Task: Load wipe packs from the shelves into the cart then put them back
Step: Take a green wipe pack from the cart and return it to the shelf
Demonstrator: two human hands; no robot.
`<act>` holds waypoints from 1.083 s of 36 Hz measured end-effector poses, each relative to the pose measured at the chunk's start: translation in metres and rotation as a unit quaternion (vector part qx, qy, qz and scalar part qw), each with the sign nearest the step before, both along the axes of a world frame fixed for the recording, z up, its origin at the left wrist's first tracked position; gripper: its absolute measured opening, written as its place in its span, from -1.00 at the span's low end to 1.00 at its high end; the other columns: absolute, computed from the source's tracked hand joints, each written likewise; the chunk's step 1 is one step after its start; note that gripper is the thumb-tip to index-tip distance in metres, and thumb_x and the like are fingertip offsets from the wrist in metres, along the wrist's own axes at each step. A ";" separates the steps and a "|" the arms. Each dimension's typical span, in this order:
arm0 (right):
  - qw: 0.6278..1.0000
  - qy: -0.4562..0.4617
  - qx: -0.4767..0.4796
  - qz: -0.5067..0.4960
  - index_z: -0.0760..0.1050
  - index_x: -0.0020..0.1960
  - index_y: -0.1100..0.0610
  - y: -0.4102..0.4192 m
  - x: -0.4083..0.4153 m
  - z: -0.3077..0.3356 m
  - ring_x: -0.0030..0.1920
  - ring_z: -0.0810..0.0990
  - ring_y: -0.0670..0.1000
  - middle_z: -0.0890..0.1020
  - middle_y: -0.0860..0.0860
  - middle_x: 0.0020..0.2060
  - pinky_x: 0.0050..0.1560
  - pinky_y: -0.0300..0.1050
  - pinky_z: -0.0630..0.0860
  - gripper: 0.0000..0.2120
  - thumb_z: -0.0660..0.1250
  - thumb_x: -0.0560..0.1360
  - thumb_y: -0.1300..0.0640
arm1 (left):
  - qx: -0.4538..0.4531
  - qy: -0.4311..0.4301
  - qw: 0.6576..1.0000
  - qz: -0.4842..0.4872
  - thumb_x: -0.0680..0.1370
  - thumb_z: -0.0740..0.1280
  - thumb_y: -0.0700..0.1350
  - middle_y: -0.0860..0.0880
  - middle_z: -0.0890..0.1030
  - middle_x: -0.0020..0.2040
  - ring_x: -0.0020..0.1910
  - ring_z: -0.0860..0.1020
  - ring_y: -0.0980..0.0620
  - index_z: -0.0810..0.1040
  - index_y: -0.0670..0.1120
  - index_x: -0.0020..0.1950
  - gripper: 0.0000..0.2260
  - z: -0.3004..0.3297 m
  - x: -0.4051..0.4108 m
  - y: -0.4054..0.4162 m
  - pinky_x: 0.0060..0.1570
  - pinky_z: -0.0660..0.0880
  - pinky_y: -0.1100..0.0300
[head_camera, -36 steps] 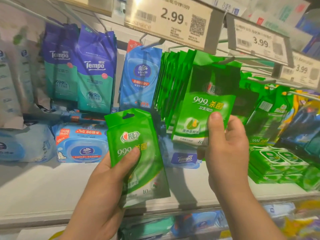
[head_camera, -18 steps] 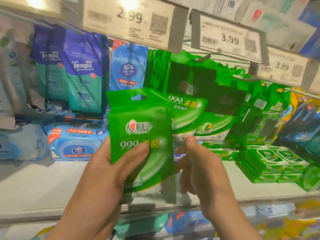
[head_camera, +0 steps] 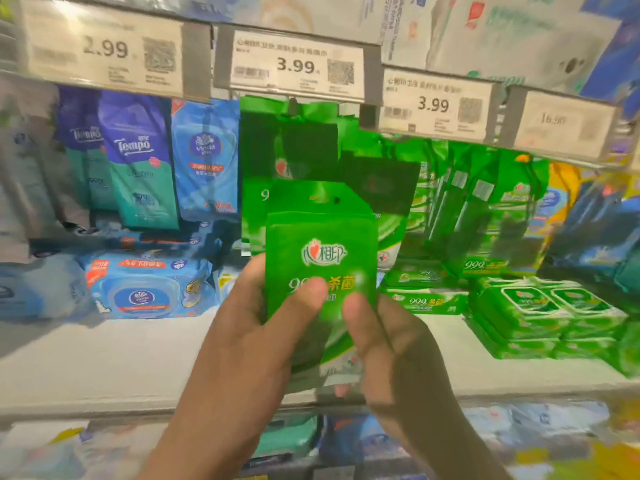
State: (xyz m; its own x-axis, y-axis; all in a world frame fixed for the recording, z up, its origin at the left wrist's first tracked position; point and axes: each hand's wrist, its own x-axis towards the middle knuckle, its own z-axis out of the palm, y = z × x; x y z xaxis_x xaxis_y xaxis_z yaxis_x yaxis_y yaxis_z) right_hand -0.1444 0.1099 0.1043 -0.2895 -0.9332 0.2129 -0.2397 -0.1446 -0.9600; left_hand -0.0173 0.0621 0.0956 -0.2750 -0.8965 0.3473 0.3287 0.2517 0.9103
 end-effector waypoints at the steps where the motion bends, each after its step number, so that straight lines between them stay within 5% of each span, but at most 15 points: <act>1: 0.999 0.008 -0.025 -0.029 0.53 -0.32 0.06 0.002 -0.003 -0.004 -0.55 0.32 -0.16 0.35 -0.01 -0.55 -0.54 -0.45 0.35 -0.57 0.19 0.32 -0.30 | 0.000 -0.003 1.000 -0.006 0.44 0.41 0.00 0.01 0.74 0.06 0.06 0.71 -0.03 0.67 0.17 0.11 -0.75 0.002 -0.004 0.002 0.09 0.58 -0.03; 4: 0.992 0.057 -0.047 -0.102 0.52 -0.19 0.11 -0.001 -0.011 -0.005 -0.55 0.35 -0.11 0.37 0.04 -0.55 -0.52 -0.21 0.44 -0.37 0.09 0.46 -0.46 | -0.032 -0.036 0.999 0.006 0.43 0.45 0.07 0.04 0.73 0.09 0.07 0.70 -0.01 0.65 0.16 0.17 -0.69 0.008 -0.016 0.005 0.14 0.57 -0.07; 6: 0.984 0.080 -0.090 -0.135 0.49 -0.09 0.00 -0.005 -0.019 -0.008 -0.50 0.37 0.03 0.37 0.00 -0.55 -0.42 0.13 0.50 -0.45 0.09 0.41 -0.47 | -0.065 -0.077 0.995 0.022 0.45 0.40 0.15 0.07 0.73 0.10 0.12 0.68 -0.04 0.62 0.16 0.20 -0.67 0.012 -0.022 0.005 0.22 0.53 -0.17; 8: 0.980 0.069 -0.118 -0.143 0.46 -0.10 0.01 -0.005 -0.028 -0.001 -0.45 0.38 0.18 0.36 0.01 -0.54 -0.37 0.26 0.49 -0.47 0.09 0.38 -0.44 | -0.090 -0.113 0.989 0.042 0.49 0.38 0.15 0.12 0.73 0.05 0.09 0.68 0.01 0.63 0.19 0.16 -0.75 0.017 -0.027 0.004 0.22 0.54 -0.17; 16: 0.967 0.109 -0.147 -0.175 0.43 -0.18 -0.04 -0.023 -0.043 0.020 -0.34 0.58 0.13 0.55 0.00 -0.42 -0.24 0.13 0.54 -0.50 -0.01 0.41 -0.43 | -0.109 -0.091 0.989 0.038 0.49 0.35 0.20 -0.25 0.67 0.07 0.06 0.57 -0.41 0.65 0.08 0.14 -0.68 0.038 -0.043 -0.012 0.15 0.49 -0.41; 20: 0.969 0.079 -0.144 -0.184 0.40 -0.21 0.06 -0.034 -0.044 0.012 -0.30 0.55 0.28 0.47 0.16 -0.40 -0.18 0.24 0.53 -0.47 0.06 0.45 -0.42 | -0.090 -0.114 0.989 0.032 0.50 0.33 0.24 -0.08 0.72 0.04 0.10 0.64 -0.27 0.65 0.05 0.16 -0.63 0.027 -0.049 -0.029 0.18 0.53 -0.29; 24: 0.974 0.054 -0.125 -0.182 0.38 -0.27 0.03 -0.039 -0.047 0.002 -0.33 0.52 0.30 0.41 0.12 -0.46 -0.22 0.25 0.52 -0.55 0.13 0.49 -0.35 | -0.091 -0.198 0.974 0.068 0.44 0.23 0.42 -0.23 0.64 -0.07 -0.14 0.56 -0.23 0.60 -0.06 0.09 -0.42 0.008 -0.052 -0.035 -0.09 0.52 -0.32; 31: 0.978 0.027 -0.137 -0.158 0.28 -0.22 0.22 -0.053 -0.050 -0.009 -0.36 0.41 0.37 0.34 0.37 -0.35 -0.31 0.28 0.46 -0.35 0.21 0.45 -0.42 | -0.006 -0.182 0.980 0.081 0.60 0.33 0.21 -0.08 0.67 -0.22 -0.29 0.63 0.06 0.62 -0.08 -0.12 -0.63 -0.014 -0.060 -0.038 -0.27 0.42 0.20; 36: 0.980 0.003 -0.126 -0.153 0.24 -0.28 0.15 -0.065 -0.050 -0.004 -0.35 0.41 0.39 0.31 0.25 -0.41 -0.33 0.24 0.42 -0.40 0.22 0.50 -0.39 | 0.015 -0.166 0.978 0.123 0.58 0.33 0.25 0.01 0.64 -0.33 -0.31 0.56 0.07 0.62 -0.08 -0.17 -0.59 -0.011 -0.072 -0.046 -0.17 0.49 0.14; 39: 0.981 0.001 -0.113 -0.155 0.27 -0.26 0.22 -0.066 -0.051 -0.008 -0.33 0.45 0.36 0.41 0.39 -0.36 -0.30 0.22 0.46 -0.34 0.22 0.50 -0.41 | 0.013 -0.172 0.976 0.137 0.56 0.32 0.31 -0.10 0.59 -0.35 -0.30 0.56 -0.01 0.59 -0.12 -0.19 -0.52 -0.014 -0.074 -0.046 -0.19 0.48 0.08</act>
State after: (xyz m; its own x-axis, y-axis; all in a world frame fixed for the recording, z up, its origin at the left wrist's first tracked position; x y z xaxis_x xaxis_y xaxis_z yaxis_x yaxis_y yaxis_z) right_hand -0.1958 0.0441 0.0964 -0.5513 -0.7288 0.4061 -0.3087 -0.2740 -0.9108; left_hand -0.0917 0.0156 0.0817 -0.1204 -0.9602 0.2521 -0.0726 0.2618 0.9624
